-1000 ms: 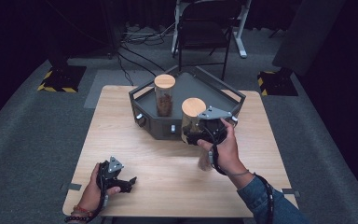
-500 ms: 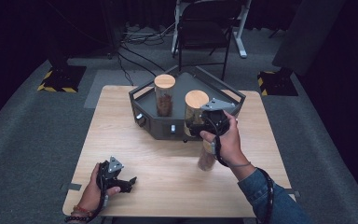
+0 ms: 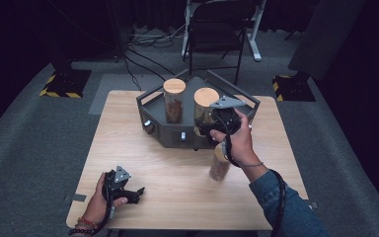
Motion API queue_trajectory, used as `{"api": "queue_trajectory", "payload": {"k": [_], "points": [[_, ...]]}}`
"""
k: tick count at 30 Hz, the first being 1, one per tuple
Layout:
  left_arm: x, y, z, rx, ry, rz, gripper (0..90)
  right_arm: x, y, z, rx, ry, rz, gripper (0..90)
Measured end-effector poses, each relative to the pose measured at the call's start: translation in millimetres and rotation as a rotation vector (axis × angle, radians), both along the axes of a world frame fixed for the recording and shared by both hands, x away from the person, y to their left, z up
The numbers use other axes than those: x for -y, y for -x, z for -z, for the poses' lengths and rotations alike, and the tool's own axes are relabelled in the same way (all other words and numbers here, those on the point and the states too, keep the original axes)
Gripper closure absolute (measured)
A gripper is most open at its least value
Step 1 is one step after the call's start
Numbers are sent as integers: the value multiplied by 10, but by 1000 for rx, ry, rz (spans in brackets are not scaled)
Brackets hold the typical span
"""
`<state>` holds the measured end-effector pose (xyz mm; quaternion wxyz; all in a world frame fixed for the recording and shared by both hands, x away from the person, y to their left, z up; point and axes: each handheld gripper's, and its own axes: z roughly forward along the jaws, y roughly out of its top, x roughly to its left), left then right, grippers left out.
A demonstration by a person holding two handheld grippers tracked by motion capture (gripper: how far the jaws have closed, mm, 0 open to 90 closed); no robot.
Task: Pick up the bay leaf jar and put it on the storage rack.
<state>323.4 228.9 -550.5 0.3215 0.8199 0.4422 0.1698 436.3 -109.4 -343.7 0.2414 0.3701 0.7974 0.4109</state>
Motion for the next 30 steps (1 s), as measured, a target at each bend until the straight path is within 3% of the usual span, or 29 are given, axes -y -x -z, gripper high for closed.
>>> {"api": "queue_trajectory", "payload": {"k": [11, 20, 30], "points": [[0, 0, 0, -1, 0, 1, 5, -61, -177, -22, -3, -5, 17, 246], [-1, -1, 0, -1, -1, 1, 5, -65, -333, -40, 22, 1, 38, 246], [-1, -1, 0, -1, 0, 1, 5, -76, -505, 4, 7, -12, 48, 246]]}}
